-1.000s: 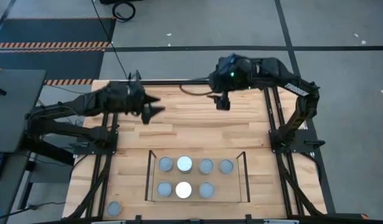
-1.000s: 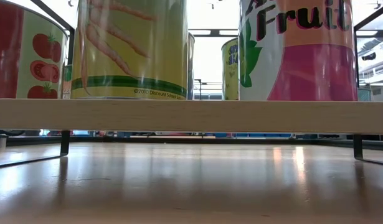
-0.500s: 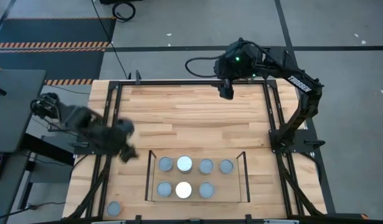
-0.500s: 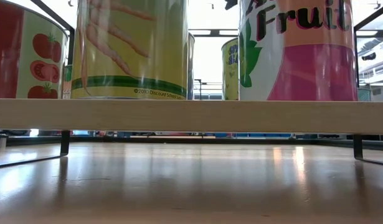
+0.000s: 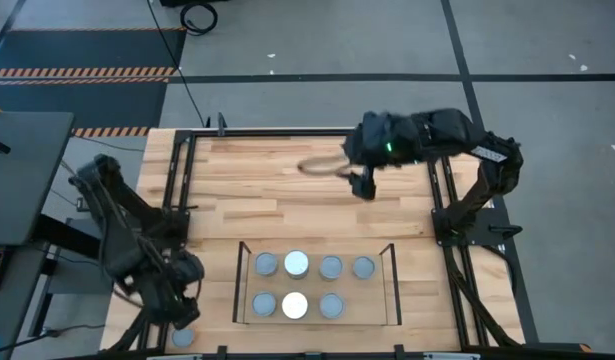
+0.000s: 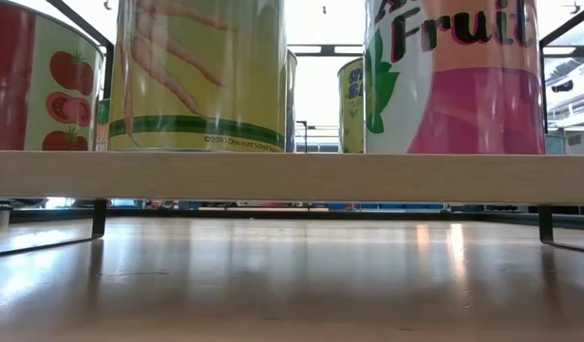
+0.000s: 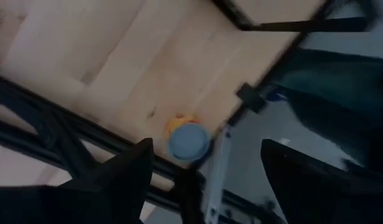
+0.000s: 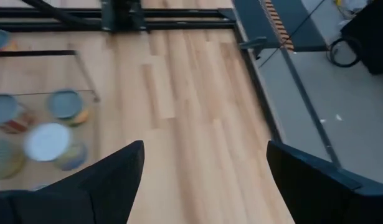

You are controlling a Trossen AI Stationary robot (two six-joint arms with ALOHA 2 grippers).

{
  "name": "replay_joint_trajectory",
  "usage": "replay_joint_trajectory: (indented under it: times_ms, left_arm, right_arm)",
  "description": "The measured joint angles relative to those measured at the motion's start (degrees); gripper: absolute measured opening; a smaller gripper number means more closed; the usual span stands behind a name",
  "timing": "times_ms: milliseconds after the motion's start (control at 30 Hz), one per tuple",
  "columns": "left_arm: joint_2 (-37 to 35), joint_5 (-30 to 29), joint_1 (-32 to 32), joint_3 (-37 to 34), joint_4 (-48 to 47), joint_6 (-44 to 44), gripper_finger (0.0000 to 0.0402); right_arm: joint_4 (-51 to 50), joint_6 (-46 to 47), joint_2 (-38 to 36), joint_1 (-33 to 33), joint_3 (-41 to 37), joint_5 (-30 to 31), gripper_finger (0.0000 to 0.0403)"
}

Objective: Pick and place cans onto a shelf
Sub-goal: Put the canned pineapple rings on the shelf

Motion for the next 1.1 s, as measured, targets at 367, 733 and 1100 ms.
replay_joint_trajectory:
  times_ms: [367,733,1100]
  left_arm:
    - [14.2,0.5,-2.9,0.0,0.2,-1.8,0.0316]
    - [21.3,2.3,-11.7,-0.1,4.9,-12.0,0.0314]
    - [21.3,4.5,-12.3,-10.2,20.6,-17.8,0.0288]
  right_arm:
    - [-3.6,23.0,0.0,19.5,0.0,5.3,0.0345]
    - [-3.7,28.6,0.0,27.0,0.0,11.6,0.0345]
    - [-3.8,30.5,0.0,27.5,0.0,11.5,0.0345]
